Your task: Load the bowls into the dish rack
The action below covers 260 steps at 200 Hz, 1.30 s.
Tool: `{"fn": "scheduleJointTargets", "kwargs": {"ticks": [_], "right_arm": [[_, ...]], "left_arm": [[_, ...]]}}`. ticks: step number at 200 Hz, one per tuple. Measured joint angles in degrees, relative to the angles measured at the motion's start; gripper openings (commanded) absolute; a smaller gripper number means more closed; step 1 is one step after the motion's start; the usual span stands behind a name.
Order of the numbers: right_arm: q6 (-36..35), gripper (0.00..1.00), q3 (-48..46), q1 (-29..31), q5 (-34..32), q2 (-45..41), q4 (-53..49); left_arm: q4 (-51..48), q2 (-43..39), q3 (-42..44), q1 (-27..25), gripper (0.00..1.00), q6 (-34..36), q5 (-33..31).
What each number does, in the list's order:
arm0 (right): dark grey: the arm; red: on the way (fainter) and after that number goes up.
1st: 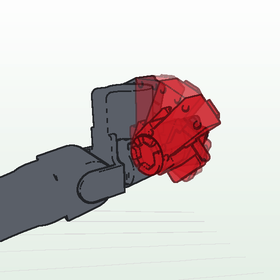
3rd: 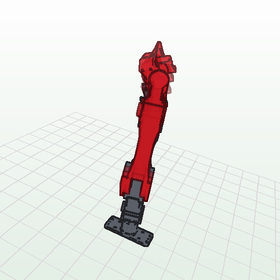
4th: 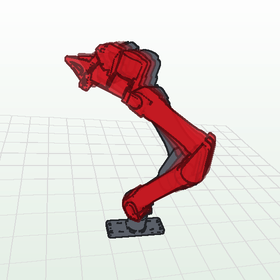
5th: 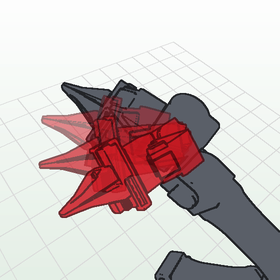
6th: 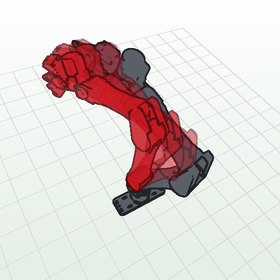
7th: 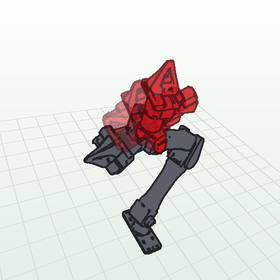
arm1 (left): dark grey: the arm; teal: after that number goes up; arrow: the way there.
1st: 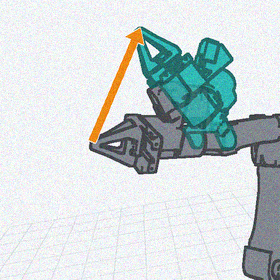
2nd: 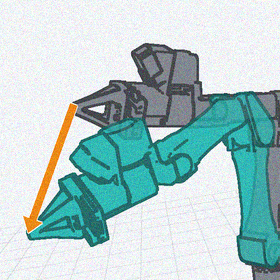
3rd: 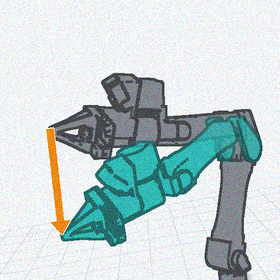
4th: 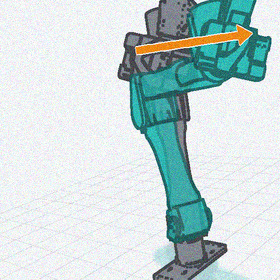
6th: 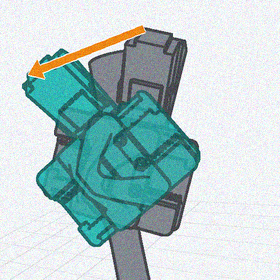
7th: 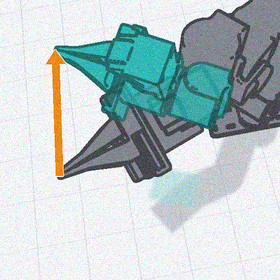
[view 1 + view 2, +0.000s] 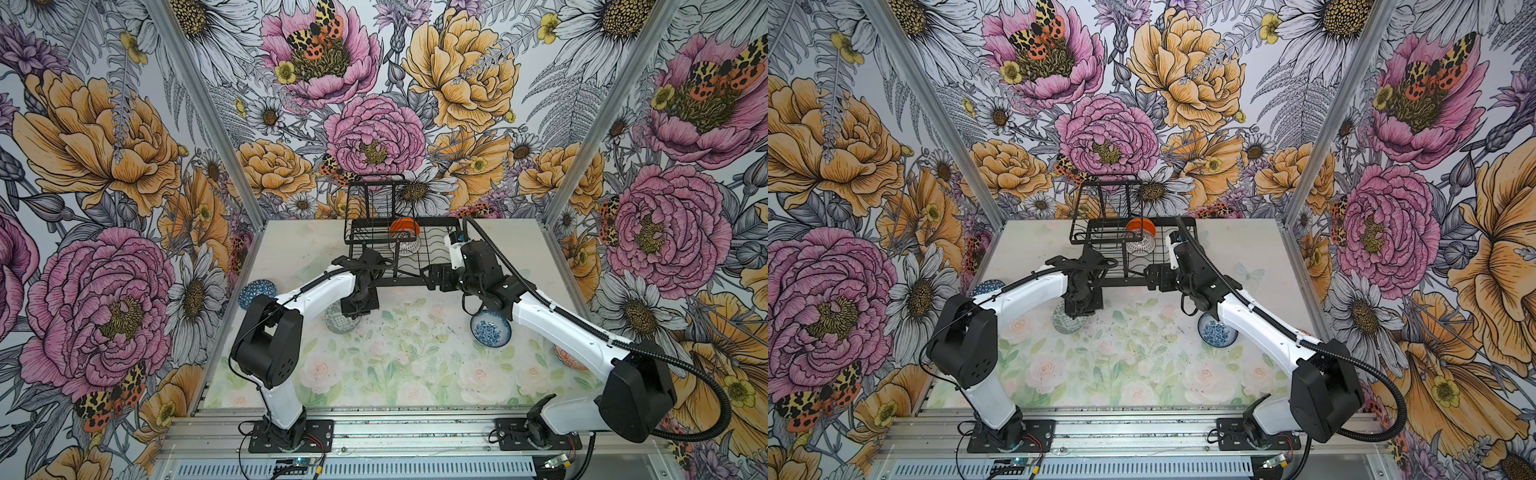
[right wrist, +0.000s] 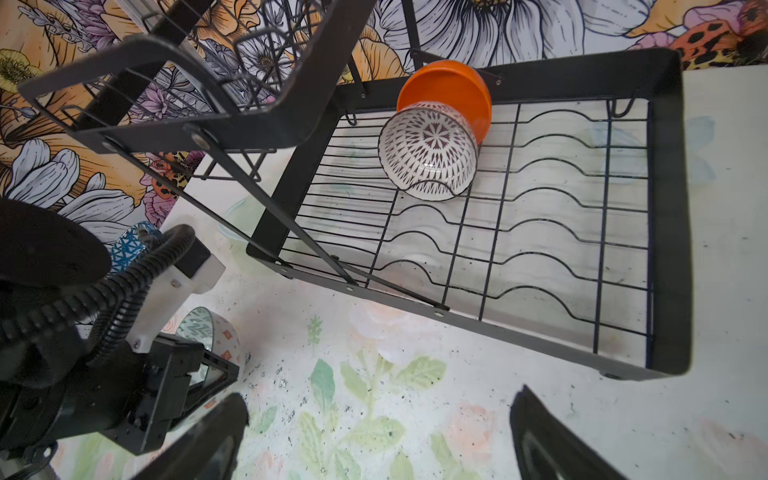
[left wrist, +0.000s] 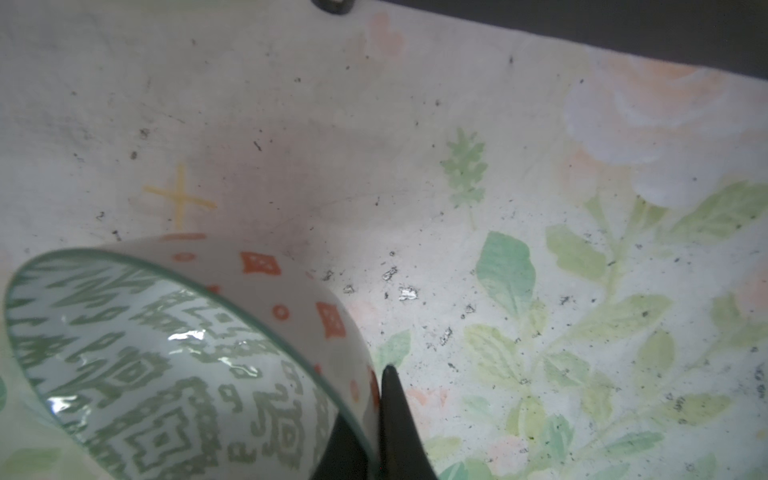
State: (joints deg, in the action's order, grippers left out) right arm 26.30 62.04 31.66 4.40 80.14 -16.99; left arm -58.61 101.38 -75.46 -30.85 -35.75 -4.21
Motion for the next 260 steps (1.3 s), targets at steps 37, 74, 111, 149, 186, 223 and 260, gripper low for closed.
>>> {"fn": "scheduleJointTargets", "kwargs": {"ticks": [37,74,111,149,186,223,260], "right_arm": [[1.1,0.99,-1.4,-0.2,0.0,-2.3,0.0],[3.2,0.99,-4.5,-0.5,0.4,-4.2,0.0],[4.5,0.99,-6.9,-0.5,0.4,-5.2,-0.5],[4.5,0.99,-7.2,-0.6,0.4,-6.0,-0.5],[4.9,0.99,-7.2,-1.4,1.6,-6.1,-0.6],[5.4,0.99,-7.2,-2.5,2.1,-6.1,-0.6],[5.4,0.99,-7.2,-3.4,2.2,-6.6,-0.6]], "left_arm": [[-0.1,3.8,-3.7,-2.1,0.0,-0.2,0.1],[-0.1,7.6,-6.4,-3.8,0.0,-0.4,0.1],[-1.2,9.0,-7.8,-5.8,0.01,-0.7,-0.8],[-1.3,10.0,-8.5,-7.7,0.14,-1.9,-0.9],[-1.2,11.9,-9.5,-8.5,0.21,-2.6,-0.4],[-1.2,12.4,-10.9,-8.6,0.31,-3.2,-0.3],[-1.1,11.9,-12.2,-8.0,0.38,-3.4,-0.3]]}}
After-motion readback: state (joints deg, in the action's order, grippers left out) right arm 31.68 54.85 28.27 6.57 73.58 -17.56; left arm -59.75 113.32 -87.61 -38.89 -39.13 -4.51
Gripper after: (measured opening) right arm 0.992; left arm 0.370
